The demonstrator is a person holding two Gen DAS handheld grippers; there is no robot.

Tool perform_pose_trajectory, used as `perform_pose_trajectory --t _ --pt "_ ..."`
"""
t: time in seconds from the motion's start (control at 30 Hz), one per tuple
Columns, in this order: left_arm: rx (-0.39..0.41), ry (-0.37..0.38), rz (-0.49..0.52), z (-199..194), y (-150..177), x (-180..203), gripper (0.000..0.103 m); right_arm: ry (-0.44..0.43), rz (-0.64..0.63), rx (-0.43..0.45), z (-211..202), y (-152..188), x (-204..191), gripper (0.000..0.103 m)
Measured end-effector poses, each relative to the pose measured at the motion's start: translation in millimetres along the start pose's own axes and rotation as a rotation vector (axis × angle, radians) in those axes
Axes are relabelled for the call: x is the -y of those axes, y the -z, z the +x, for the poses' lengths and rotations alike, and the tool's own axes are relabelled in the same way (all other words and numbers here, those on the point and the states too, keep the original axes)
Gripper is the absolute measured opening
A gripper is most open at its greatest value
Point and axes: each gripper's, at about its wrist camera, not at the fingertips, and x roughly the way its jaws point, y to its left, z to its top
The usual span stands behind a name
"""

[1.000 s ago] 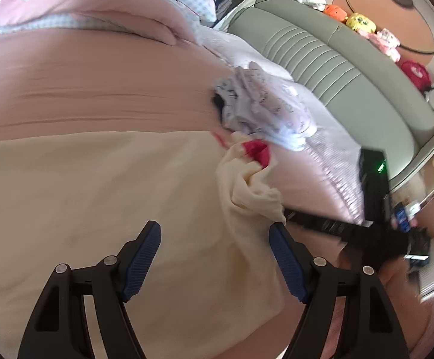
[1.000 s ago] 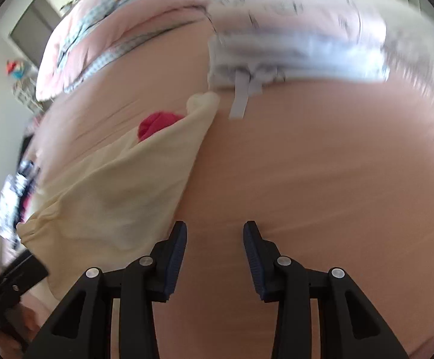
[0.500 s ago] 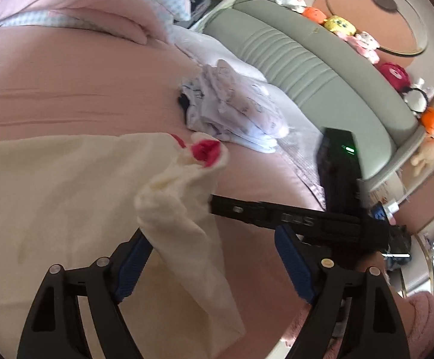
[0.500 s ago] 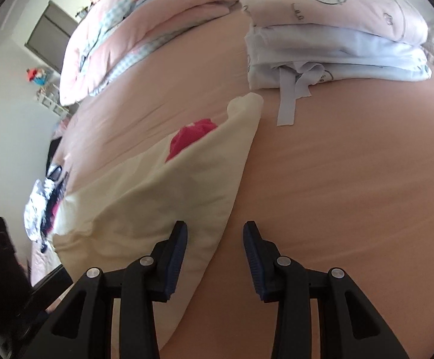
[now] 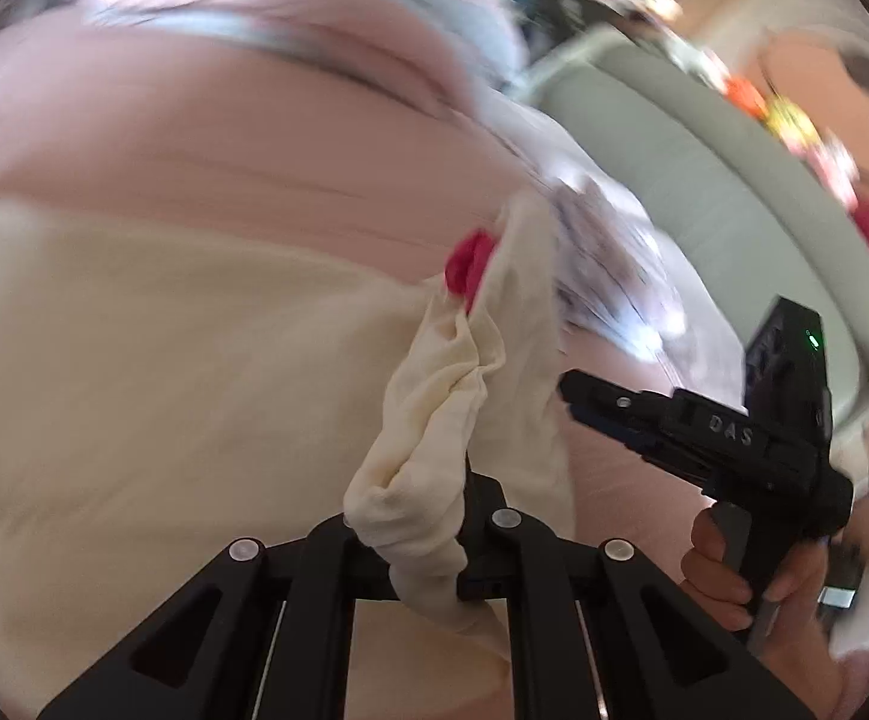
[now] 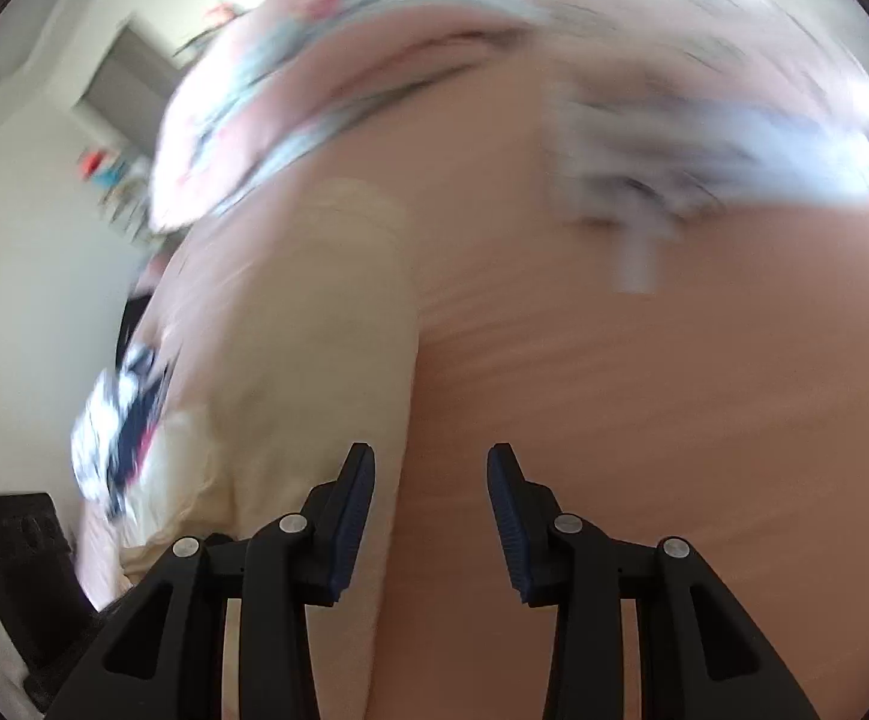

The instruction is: Fold clothes

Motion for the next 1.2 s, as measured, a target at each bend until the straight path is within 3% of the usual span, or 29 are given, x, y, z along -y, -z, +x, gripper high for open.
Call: perform_pose_trajectory --t 0.2,0.4,0.6,0.73,0.9,1.0,1.13,1.2 --pt "0.012 -0.062 -0.034 -13.2 18.4 -28.9 0.007 -0.046 -0.181 0.005 17.6 19.7 -65.2 0.039" --pt "0.042 -0.097 -0.045 -25.9 27.7 -37.7 0.007 0.069 -0.321 -0.048 42.5 47.4 -82.8 0.039" --pt "0.105 -0.107 -0.019 -52.9 27.0 -21.1 0.007 0.004 -0.247 -0.018 28.8 38.8 -72.5 0.039" --pt "0.035 -0.142 -0.028 -39.4 44.2 -30.8 0.007 0.001 -0.248 -0.038 34.2 37.1 -75.2 0.039" --pt "-0.046 -0.102 -0.115 -17.9 51.9 -54.0 0.011 0.068 -0.307 -0.090 49.5 46.3 -86.4 0.039" --pt "-0.082 -0.094 -0.120 -23.4 45.0 -54.6 0.014 0.075 -0.274 -0.093 45.8 52.4 -76.5 0.043" --pt "-0.006 -0.201 -0.008 -50.5 36.5 -39.4 0.029 0.075 -0.248 -0.050 36.1 49.4 -70.4 0.043" --pt "0.050 -0.270 0.072 -65.1 32.2 -30.2 0.030 0.079 -0.238 -0.042 33.3 47.1 -67.7 0.043"
